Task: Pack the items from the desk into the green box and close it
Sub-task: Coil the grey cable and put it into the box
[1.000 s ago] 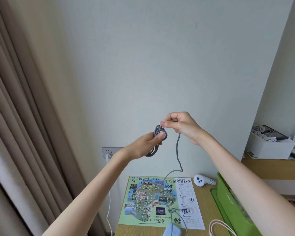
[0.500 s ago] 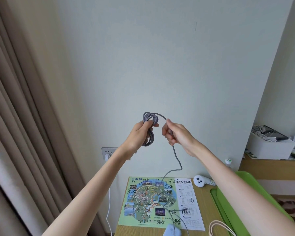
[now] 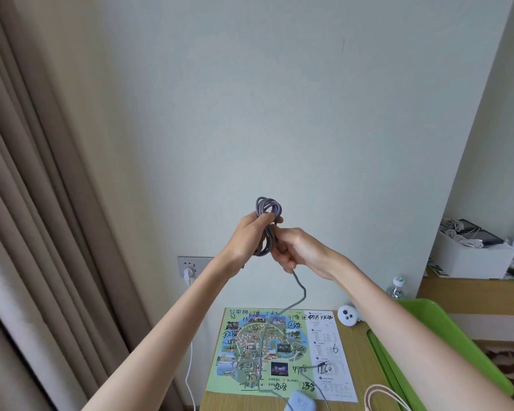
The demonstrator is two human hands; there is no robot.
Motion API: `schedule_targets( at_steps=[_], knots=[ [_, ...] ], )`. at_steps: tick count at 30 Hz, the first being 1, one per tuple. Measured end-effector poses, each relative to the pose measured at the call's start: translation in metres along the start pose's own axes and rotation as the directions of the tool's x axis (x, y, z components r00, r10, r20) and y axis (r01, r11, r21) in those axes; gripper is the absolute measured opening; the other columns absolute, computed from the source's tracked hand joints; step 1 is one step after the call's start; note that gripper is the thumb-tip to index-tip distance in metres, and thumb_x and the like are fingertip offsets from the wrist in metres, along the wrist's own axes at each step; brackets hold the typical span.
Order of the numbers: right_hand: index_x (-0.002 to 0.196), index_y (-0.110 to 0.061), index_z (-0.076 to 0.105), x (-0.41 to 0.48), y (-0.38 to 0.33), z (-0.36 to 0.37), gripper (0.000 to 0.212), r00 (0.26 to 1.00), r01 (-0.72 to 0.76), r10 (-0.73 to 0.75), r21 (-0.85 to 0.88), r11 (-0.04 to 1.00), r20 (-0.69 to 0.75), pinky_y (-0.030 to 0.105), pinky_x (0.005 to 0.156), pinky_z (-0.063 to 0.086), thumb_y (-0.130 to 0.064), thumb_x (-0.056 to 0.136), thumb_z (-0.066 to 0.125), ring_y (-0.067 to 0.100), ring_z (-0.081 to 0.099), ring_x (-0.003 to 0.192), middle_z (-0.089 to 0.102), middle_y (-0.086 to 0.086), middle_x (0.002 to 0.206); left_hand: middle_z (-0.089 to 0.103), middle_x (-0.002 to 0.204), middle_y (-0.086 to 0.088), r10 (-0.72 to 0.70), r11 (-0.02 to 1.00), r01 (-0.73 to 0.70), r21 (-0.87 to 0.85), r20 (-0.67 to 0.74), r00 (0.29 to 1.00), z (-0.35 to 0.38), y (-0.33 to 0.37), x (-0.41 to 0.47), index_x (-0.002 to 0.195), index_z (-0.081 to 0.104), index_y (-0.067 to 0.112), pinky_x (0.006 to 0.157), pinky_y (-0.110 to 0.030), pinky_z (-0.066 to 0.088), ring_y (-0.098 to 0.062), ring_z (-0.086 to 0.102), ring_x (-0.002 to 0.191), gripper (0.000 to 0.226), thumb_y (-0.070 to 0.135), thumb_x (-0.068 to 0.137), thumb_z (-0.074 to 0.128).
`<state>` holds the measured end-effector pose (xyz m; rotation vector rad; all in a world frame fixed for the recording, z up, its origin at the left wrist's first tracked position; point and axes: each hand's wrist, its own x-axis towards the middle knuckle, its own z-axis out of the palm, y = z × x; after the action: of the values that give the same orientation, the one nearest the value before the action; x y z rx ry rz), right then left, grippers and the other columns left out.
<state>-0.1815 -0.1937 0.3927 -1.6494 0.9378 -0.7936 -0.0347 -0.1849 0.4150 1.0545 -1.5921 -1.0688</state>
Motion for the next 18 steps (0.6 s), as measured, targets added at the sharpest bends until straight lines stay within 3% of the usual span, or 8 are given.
schedule_targets(
  at_steps=[4, 8, 11, 13, 14, 16, 18],
  knots=[
    [0.065, -0.014, 0.05, 0.0, 0.001, 0.003, 0.055, 1.0, -0.03, 0.03, -0.002, 1.0, -0.001, 0.027, 0.052, 0.04, -0.057, 0.096, 0.039, 0.017, 0.04, 0.046, 0.047, 0.0, 0.055, 0.052, 0.059, 0.01, -0.061, 0.997, 0.059, -0.04, -0.036, 0.997, 0.0, -0.005, 0.002, 0.086, 0.06, 0.019, 0.049, -0.019, 0.033, -0.003, 0.044, 0.045, 0.024, 0.031, 0.097, 0.043],
    [0.067, -0.013, 0.054, -0.001, 0.003, 0.0, 0.054, 1.0, -0.026, 0.026, -0.005, 1.0, 0.0, 0.025, 0.051, 0.039, -0.058, 0.095, 0.043, 0.016, 0.038, 0.047, 0.043, 0.001, 0.057, 0.055, 0.073, 0.004, -0.151, 0.94, 0.102, -0.326, -0.127, 0.98, -0.005, -0.001, 0.003, 0.078, 0.059, 0.019, 0.046, -0.018, 0.036, -0.004, 0.048, 0.048, 0.027, 0.029, 0.097, 0.043],
    [0.067, -0.014, 0.055, -0.003, 0.007, -0.004, 0.049, 0.999, -0.031, 0.031, -0.003, 1.0, -0.027, 0.024, 0.05, 0.036, -0.054, 0.095, 0.047, 0.015, 0.034, 0.047, 0.037, -0.001, 0.057, 0.056, 0.079, 0.0, -0.205, 0.75, 0.085, -0.656, -0.108, 0.973, -0.015, 0.007, 0.006, 0.081, 0.054, 0.014, 0.071, -0.026, 0.047, -0.012, 0.057, 0.07, 0.024, 0.023, 0.099, 0.041],
    [0.068, -0.015, 0.056, -0.004, 0.009, -0.007, 0.046, 0.998, -0.033, 0.033, 0.0, 0.999, -0.047, 0.023, 0.05, 0.035, -0.054, 0.093, 0.052, 0.014, 0.032, 0.047, 0.036, -0.001, 0.057, 0.05, 0.079, -0.004, -0.191, 0.642, 0.064, -0.764, -0.078, 0.978, -0.022, 0.009, 0.006, 0.084, 0.049, 0.011, 0.096, -0.038, 0.047, -0.018, 0.055, 0.077, 0.022, 0.02, 0.101, 0.039],
    [0.067, -0.015, 0.057, -0.005, 0.01, -0.009, 0.044, 0.998, -0.031, 0.031, -0.01, 0.999, -0.06, 0.023, 0.051, 0.035, -0.053, 0.091, 0.055, 0.014, 0.032, 0.048, 0.036, -0.001, 0.056, 0.048, 0.076, -0.005, -0.182, 0.629, 0.057, -0.775, -0.076, 0.98, -0.025, 0.01, 0.004, 0.085, 0.047, 0.01, 0.099, -0.043, 0.046, -0.019, 0.053, 0.074, 0.021, 0.02, 0.101, 0.038],
    [0.066, -0.016, 0.058, -0.006, 0.011, -0.014, 0.038, 0.995, -0.024, 0.018, -0.061, 0.998, -0.095, 0.023, 0.054, 0.036, -0.047, 0.089, 0.062, 0.014, 0.033, 0.049, 0.037, -0.003, 0.054, 0.045, 0.072, -0.005, -0.187, 0.635, 0.042, -0.772, -0.101, 0.977, -0.031, 0.012, 0.002, 0.085, 0.046, 0.01, 0.085, -0.035, 0.051, -0.018, 0.049, 0.062, 0.022, 0.021, 0.102, 0.038],
    [0.064, -0.017, 0.061, -0.008, 0.013, -0.023, 0.03, 0.989, -0.019, 0.001, -0.119, 0.993, -0.146, 0.023, 0.057, 0.036, -0.036, 0.086, 0.069, 0.011, 0.036, 0.049, 0.038, -0.006, 0.05, 0.046, 0.068, -0.002, -0.214, 0.661, 0.037, -0.749, -0.141, 0.967, -0.037, 0.012, 0.002, 0.086, 0.048, 0.011, 0.064, -0.025, 0.042, -0.014, 0.048, 0.05, 0.023, 0.025, 0.103, 0.041]
  ],
)
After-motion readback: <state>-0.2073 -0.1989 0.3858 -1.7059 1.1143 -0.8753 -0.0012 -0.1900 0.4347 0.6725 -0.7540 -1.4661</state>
